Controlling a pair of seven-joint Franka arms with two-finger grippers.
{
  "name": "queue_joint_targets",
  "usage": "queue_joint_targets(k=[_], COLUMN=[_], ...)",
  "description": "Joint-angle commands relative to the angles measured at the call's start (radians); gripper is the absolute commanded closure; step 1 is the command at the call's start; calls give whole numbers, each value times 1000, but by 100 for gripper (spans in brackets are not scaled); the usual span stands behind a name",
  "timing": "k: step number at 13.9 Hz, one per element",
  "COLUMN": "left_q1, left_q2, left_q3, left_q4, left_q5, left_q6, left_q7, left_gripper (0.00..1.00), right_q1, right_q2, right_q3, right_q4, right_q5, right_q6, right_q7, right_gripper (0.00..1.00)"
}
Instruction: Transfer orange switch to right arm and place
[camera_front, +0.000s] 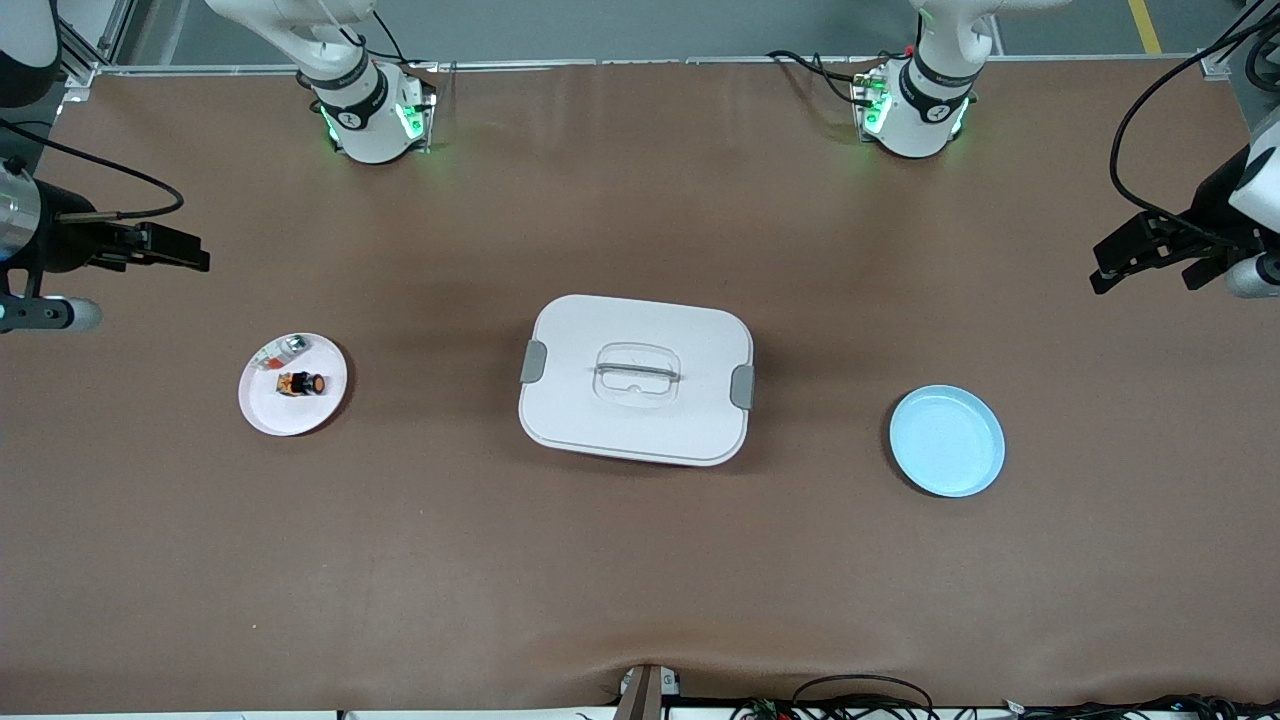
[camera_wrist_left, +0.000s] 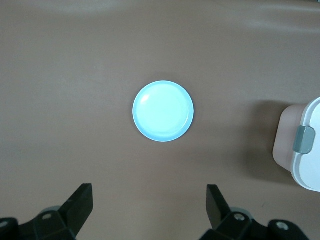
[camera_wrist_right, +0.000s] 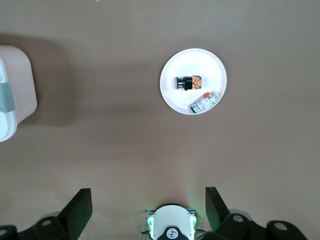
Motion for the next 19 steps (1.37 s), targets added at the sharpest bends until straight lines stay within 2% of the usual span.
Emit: queue_joint_targets(k=[1, 4, 7, 10, 19], left_q1=[1, 1, 1, 1, -2], left_q2=[2, 4, 2, 4, 10], left_q3=[0, 0, 0, 0, 0], left_q4=[15, 15, 15, 13, 15], left_q5=[11, 11, 11, 11, 13], left_q6=[-18, -18, -18, -18, -45], left_q7=[18, 18, 18, 18, 20], left_gripper=[0, 0, 0, 0, 0], right_q1=[-22, -29, -35, -32, -27], right_q2=[-21, -32, -43, -107, -155], right_q3=[0, 5, 2, 0, 6], right_q4=[-34, -34, -47, -139, -149], right_q5=[-3, 2, 4, 4, 5], right_q6=[24, 61, 90, 147, 158], right_q7=[19, -1, -128, -127, -125], right_gripper=[0, 0, 0, 0, 0])
